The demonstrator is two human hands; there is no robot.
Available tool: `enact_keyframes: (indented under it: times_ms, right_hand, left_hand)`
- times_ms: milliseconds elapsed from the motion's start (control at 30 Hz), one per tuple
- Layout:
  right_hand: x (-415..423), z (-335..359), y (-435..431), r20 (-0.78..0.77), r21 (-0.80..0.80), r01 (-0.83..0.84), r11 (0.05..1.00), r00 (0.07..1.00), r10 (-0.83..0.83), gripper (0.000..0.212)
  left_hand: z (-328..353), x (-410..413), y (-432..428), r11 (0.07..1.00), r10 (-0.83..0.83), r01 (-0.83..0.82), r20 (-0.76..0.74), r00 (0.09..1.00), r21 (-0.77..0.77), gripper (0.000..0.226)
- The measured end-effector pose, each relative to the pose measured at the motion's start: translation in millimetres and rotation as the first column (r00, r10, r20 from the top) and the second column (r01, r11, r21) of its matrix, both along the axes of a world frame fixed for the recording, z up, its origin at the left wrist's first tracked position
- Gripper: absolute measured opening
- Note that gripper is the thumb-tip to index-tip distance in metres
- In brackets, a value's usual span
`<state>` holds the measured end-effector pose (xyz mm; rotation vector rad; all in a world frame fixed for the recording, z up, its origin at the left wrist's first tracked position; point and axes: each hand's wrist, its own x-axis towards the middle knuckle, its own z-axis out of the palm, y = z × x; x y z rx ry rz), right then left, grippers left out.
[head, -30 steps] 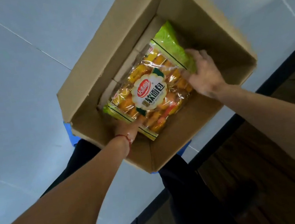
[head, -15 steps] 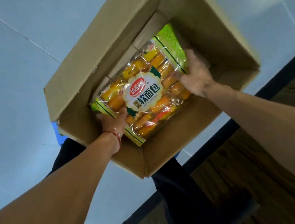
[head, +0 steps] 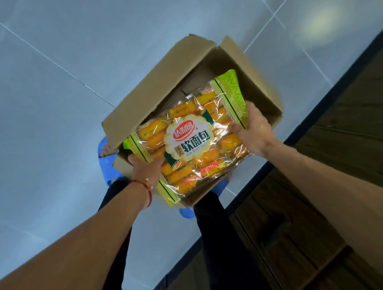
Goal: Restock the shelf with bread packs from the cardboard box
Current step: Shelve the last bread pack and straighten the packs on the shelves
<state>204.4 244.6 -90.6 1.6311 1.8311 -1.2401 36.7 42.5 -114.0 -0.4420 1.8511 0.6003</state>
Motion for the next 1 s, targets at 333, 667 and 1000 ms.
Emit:
enact_keyframes:
  times_ms: [333,667,1000]
  right_hand:
    - [-24,159,-63,-0.067,0.018,0.154,0.988,0.986,-0.152,0.068]
    - [-61,274,-152,-0.302,-0.067,0.346,0.936,0.887,-0.350,0.067]
    - [-91,402,-205,-0.526,-0.066,0.293,0.954,0.802,-0.283,0.062]
  left_hand:
    - [154,-83,-30,0.959,-0.197,0.220,-0.134,0.971,0.181,0.034]
    - [295,-161,-90,0.914,-0.202,0.286,-0.288,0.936,0.288,0.039]
    - [428,-154,-177,0.907,0.107,0.077,-0.403,0.909,0.414,0.033]
